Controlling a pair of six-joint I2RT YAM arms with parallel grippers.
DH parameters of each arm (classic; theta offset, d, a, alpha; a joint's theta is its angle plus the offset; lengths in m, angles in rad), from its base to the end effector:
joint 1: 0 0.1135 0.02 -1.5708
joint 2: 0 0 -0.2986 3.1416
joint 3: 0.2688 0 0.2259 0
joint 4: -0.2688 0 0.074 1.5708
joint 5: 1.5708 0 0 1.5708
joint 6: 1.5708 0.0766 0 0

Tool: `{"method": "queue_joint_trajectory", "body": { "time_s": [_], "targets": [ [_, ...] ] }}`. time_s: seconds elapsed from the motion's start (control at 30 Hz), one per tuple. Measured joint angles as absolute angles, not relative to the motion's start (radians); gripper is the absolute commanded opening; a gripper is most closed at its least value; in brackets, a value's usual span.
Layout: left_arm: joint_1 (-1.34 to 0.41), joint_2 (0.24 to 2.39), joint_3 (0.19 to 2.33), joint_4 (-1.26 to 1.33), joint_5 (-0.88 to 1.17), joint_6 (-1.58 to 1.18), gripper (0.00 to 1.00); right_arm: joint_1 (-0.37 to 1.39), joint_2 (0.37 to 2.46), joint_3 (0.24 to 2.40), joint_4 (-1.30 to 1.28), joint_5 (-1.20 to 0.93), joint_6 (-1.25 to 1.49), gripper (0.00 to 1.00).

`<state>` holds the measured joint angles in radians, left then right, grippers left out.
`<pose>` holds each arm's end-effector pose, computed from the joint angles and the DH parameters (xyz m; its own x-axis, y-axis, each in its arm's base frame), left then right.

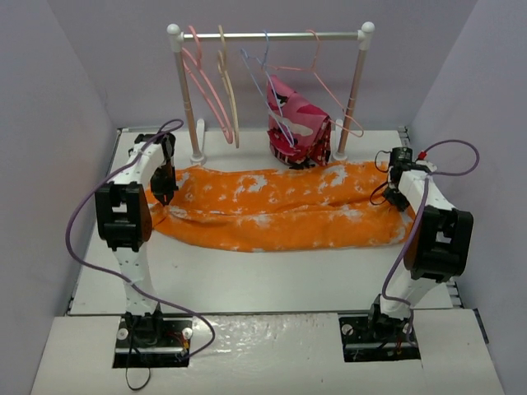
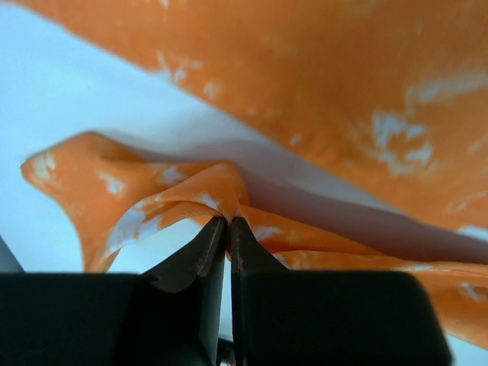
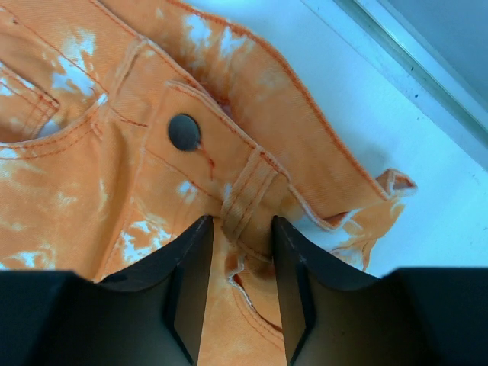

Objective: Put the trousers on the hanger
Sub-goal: Flatten out the trousers at the center of the board.

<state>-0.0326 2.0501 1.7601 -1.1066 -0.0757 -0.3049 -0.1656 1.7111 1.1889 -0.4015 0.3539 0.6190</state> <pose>0.4096 -0.0076 0.2256 -0.9448 -0.2687 -0.1877 -0.2770 0.9607 0.0190 0.3590 -0.0869 0.2362 -0.4316 0.6240 -0.6514 0.7504 0.6492 0.1246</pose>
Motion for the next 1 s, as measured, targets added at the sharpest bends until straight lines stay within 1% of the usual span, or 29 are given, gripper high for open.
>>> {"method": "queue_joint_trajectory", "body": {
  "time_s": [0.1,0.17,0.23,0.37,0.47,0.6,0.77,0.9,1.0],
  "targets": [
    [-0.033,2.110,1.798,-1.073,-0.075,-0.295,0.24,-0.148,1.708,1.199,-0.397,0.362,0.602,0.57],
    [-0.033,2.134,1.810,-1.059,-0.075,-0.288,0.29,-0.128,1.696,1.200,-0.395,0.363,0.589,0.60],
    [-0.033,2.143,1.815,-1.044,-0.075,-0.283,0.35,-0.095,1.660,1.200,-0.395,0.357,0.573,0.62],
    [-0.033,2.114,1.801,-0.987,-0.075,-0.271,0.54,0.018,1.524,1.197,-0.389,0.324,0.533,0.62],
    [-0.033,1.994,1.692,-0.887,-0.074,-0.273,0.62,0.115,1.403,1.160,-0.365,0.282,0.500,0.61],
    [-0.031,1.721,1.490,-0.810,-0.074,-0.297,0.63,0.217,1.267,1.056,-0.333,0.211,0.455,0.60],
    [-0.002,1.436,1.278,-0.702,-0.073,-0.354,0.63,0.333,1.203,0.876,-0.250,0.072,0.417,0.59],
    [0.082,1.299,1.076,-0.669,-0.083,-0.392,0.63,0.465,1.206,0.777,-0.182,-0.032,0.385,0.59],
    [0.166,1.246,0.958,-0.649,-0.079,-0.410,0.63,0.548,1.241,0.763,-0.117,-0.072,0.359,0.59]
  ]
}}
